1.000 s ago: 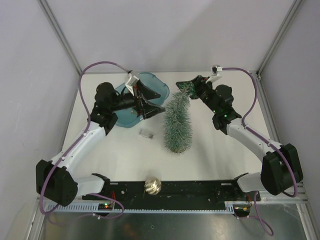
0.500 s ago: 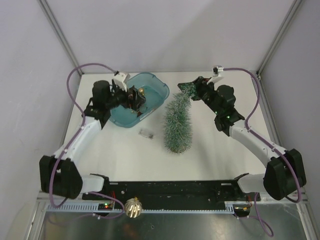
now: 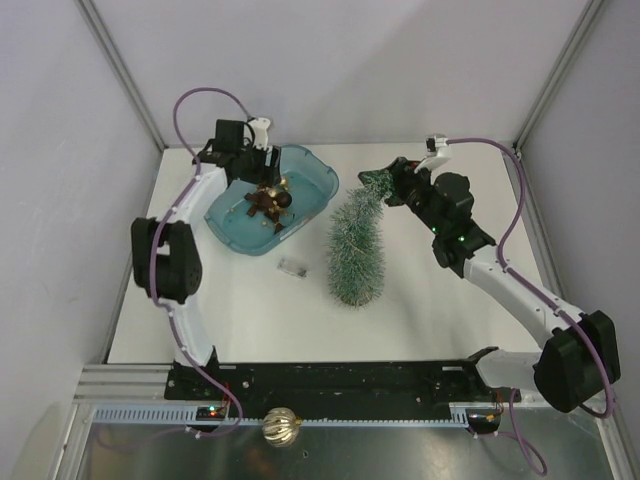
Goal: Decorate the small christmas tree
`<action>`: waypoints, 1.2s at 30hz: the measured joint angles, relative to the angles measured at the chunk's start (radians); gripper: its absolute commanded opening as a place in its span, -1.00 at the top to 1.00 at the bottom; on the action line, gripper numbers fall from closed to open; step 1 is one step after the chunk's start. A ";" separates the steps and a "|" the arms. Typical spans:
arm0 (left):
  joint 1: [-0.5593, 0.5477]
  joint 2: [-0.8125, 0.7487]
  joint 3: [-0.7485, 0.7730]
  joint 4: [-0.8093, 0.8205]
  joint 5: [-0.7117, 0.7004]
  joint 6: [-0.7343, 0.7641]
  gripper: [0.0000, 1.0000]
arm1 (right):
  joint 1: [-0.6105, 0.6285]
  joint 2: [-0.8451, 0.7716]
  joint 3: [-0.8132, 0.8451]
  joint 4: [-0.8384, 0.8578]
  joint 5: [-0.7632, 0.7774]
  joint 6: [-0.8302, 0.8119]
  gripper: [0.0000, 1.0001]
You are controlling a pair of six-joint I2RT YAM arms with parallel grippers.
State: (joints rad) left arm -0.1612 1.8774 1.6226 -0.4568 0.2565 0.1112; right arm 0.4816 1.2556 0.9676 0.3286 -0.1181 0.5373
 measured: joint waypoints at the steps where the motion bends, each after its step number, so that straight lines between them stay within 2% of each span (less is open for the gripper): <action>1: 0.000 0.038 0.028 -0.013 -0.006 0.006 -0.47 | 0.000 -0.004 0.000 -0.011 0.006 -0.004 -0.32; 6: 0.009 0.180 0.095 -0.064 -0.028 0.019 -0.18 | 0.002 -0.021 0.002 -0.062 0.034 -0.024 -0.32; 13: 0.054 0.308 0.138 -0.092 -0.053 0.001 -0.08 | 0.002 -0.066 0.003 -0.131 0.063 -0.050 -0.32; 15: 0.064 0.324 0.140 -0.093 -0.055 -0.006 0.09 | 0.002 -0.074 0.003 -0.145 0.068 -0.058 -0.32; 16: 0.068 0.330 0.140 -0.093 -0.056 -0.009 0.26 | 0.002 -0.077 0.003 -0.149 0.069 -0.061 -0.32; 18: 0.072 0.337 0.140 -0.094 -0.063 -0.016 0.49 | 0.002 -0.080 0.003 -0.159 0.073 -0.064 -0.32; 27: 0.072 0.327 0.135 -0.101 -0.009 -0.029 0.95 | 0.004 -0.111 0.003 -0.206 0.085 -0.076 -0.32; 36: 0.071 0.127 0.096 -0.114 0.092 -0.035 0.99 | 0.008 -0.131 0.003 -0.221 0.088 -0.087 -0.32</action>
State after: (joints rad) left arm -0.0898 2.0045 1.7187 -0.5705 0.3481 0.0761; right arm 0.4892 1.1244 0.9710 0.1078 -0.0303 0.4503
